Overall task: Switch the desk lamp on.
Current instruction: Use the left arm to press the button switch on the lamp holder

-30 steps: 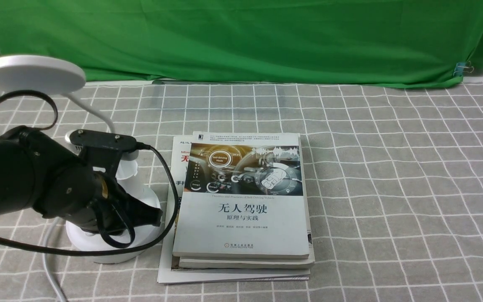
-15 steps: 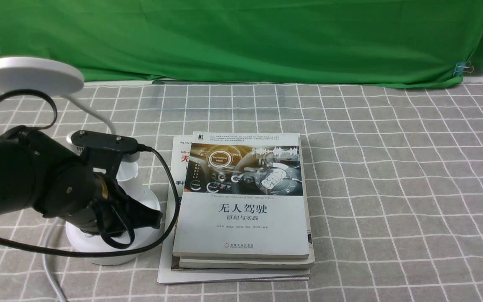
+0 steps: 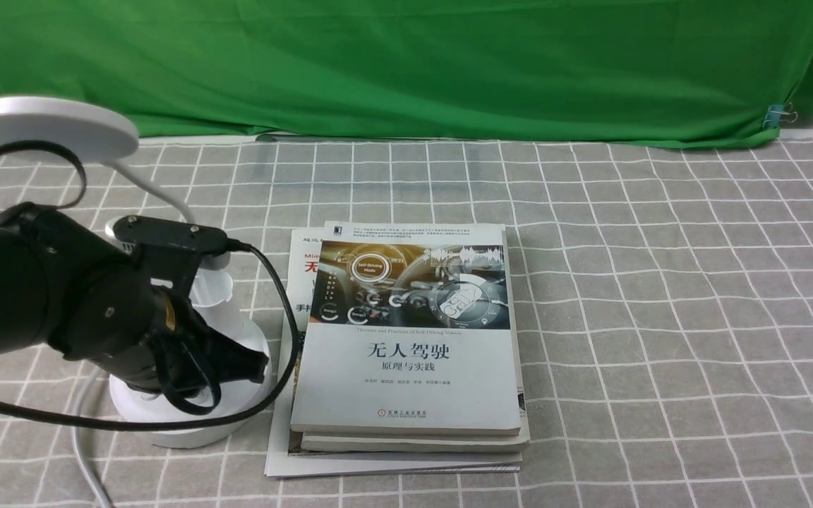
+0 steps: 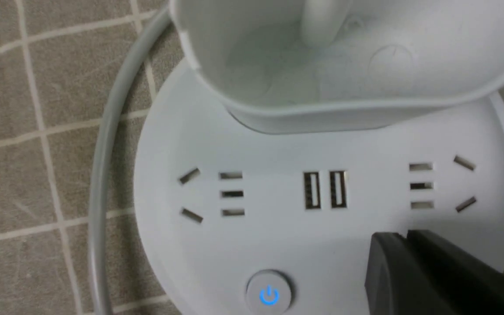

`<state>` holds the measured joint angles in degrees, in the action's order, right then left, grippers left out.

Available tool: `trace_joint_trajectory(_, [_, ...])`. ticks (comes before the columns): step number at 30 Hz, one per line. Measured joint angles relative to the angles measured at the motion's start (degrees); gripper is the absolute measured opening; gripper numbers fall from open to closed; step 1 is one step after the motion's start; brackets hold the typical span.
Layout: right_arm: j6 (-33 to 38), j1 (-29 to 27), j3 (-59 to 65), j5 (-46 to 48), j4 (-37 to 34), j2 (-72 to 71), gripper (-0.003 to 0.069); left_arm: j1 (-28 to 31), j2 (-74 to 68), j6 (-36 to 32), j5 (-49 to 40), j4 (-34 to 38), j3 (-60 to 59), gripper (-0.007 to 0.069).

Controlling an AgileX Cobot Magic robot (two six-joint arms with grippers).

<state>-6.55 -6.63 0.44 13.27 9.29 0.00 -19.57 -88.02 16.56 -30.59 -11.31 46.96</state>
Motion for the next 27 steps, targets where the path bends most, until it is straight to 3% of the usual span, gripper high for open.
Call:
trace_joint_trajectory(6, [0.00,0.00,0.00,-0.05,0.00,0.00,0.0245,0.00,1.88,0.00,-1.14,0.23,-0.27,0.0019])
trace_joint_trajectory(15, [0.00,0.00,0.00,0.00,0.00,0.00,0.0245,0.00,1.78,0.00,4.36,1.35,-4.57,0.0019])
trace_joint_trajectory(27, [0.02,0.00,0.00,0.00,0.00,0.00,0.0245,0.00,1.10,4.89,5.10,-4.13,-4.56,0.0019])
